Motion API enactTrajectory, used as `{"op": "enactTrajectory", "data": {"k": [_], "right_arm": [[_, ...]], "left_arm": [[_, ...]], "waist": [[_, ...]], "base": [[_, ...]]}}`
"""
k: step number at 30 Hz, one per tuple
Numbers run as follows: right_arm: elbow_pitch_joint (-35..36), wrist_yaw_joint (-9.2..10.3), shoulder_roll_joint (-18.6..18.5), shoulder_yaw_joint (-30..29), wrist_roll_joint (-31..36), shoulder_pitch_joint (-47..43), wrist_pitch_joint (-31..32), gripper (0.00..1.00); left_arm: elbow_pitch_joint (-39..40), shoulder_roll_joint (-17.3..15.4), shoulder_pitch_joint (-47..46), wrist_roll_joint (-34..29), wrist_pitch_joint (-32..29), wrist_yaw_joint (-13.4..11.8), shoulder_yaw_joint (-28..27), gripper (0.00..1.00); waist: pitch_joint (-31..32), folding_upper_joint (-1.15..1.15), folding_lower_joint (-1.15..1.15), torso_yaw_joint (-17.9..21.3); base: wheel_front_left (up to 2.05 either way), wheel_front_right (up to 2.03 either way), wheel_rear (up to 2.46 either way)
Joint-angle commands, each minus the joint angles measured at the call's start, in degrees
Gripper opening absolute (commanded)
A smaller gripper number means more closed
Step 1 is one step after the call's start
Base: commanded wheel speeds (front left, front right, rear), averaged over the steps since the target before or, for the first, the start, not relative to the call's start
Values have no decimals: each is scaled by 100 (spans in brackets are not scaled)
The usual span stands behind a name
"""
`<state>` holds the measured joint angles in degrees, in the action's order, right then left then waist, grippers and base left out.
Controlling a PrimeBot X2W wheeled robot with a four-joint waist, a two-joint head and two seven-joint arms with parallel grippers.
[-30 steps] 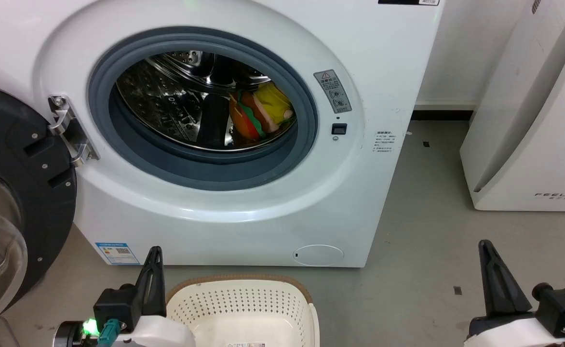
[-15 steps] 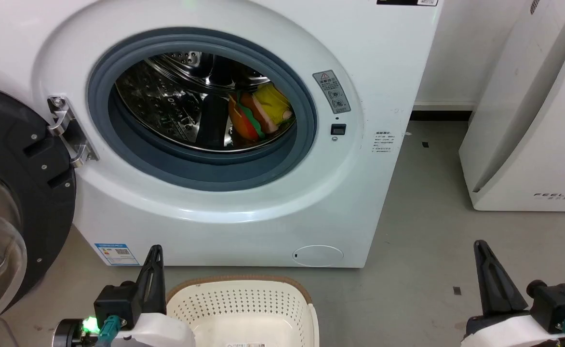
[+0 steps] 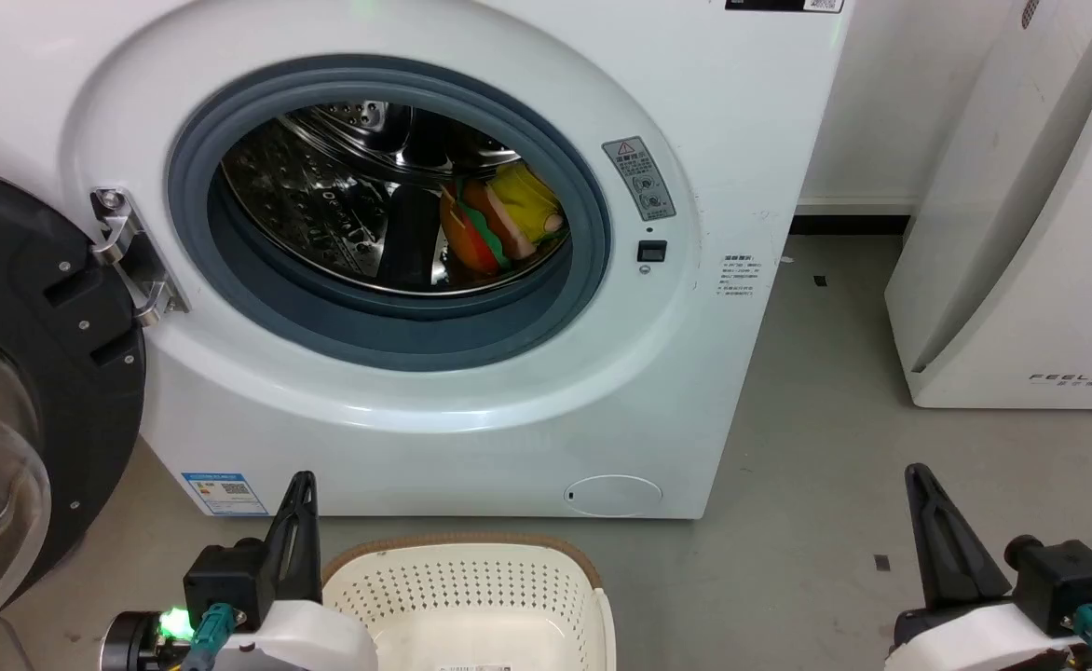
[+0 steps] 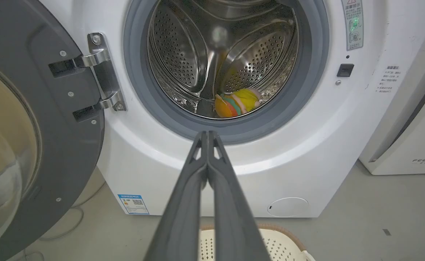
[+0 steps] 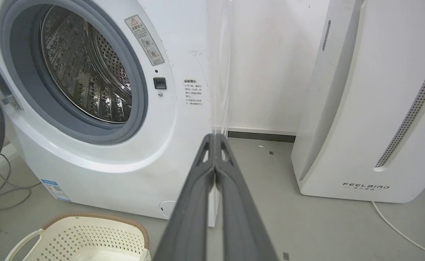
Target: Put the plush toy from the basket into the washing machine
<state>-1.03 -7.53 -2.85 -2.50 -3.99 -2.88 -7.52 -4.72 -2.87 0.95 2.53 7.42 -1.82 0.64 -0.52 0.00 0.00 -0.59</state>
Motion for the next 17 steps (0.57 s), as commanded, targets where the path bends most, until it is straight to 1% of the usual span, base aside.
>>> {"op": "enactTrajectory", "data": {"k": [1,17], "right_arm": [[38,2,-1,22,51,97,37,0],[55,2,-2,82,142,147,225,0]], "left_arm": [[54,-2,-46,-45,-30,27,-24,0],[164,-2,-59,-100,-218,68,-35,0]], "waist": [[1,0,0,1],[14,0,0,16]], "base": [[0,0,0],[0,0,0]]}}
